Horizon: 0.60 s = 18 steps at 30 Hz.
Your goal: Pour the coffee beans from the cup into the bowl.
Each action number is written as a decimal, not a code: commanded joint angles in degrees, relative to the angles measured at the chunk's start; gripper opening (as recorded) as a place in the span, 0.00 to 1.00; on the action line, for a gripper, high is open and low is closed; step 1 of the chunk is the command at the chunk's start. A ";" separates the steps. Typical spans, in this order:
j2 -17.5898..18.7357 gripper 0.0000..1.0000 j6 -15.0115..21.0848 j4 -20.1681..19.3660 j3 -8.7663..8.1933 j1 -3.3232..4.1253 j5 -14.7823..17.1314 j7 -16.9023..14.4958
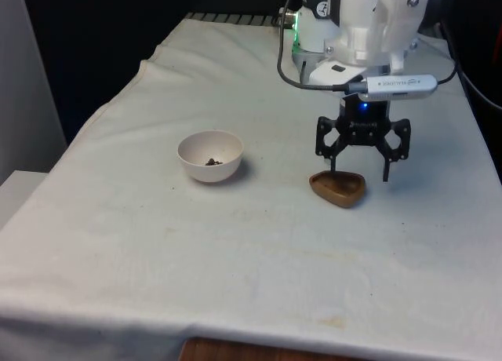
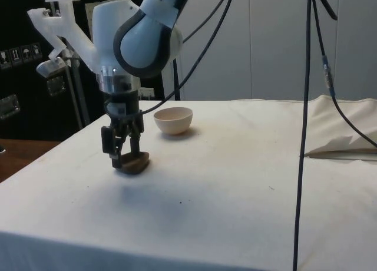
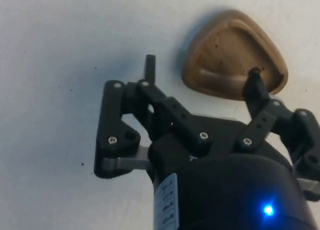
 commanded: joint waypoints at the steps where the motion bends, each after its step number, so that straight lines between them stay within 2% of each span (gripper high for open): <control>1: 0.06 0.91 0.23 0.00 -0.17 0.23 -0.11 0.29; 2: 0.00 0.96 0.00 0.00 0.00 0.00 0.00 0.00; 3: -0.86 0.99 -0.23 -0.23 -0.11 0.46 -0.17 0.69; 4: -1.32 1.00 -0.34 -0.34 0.00 0.57 -0.17 0.92; 9: -3.50 1.00 -1.26 -1.20 0.80 0.46 -0.40 1.89; 10: -2.69 1.00 -1.26 -0.57 1.15 0.06 -0.06 1.20; 11: -4.01 1.00 -1.60 -1.43 0.92 0.46 -0.40 2.01; 16: -6.93 1.00 -2.92 -2.64 1.60 0.34 -0.29 2.58; 17: -6.42 1.00 -2.64 -2.35 1.83 0.06 -0.06 2.01; 18: -7.85 1.00 -3.61 -2.86 1.72 0.23 -0.23 2.69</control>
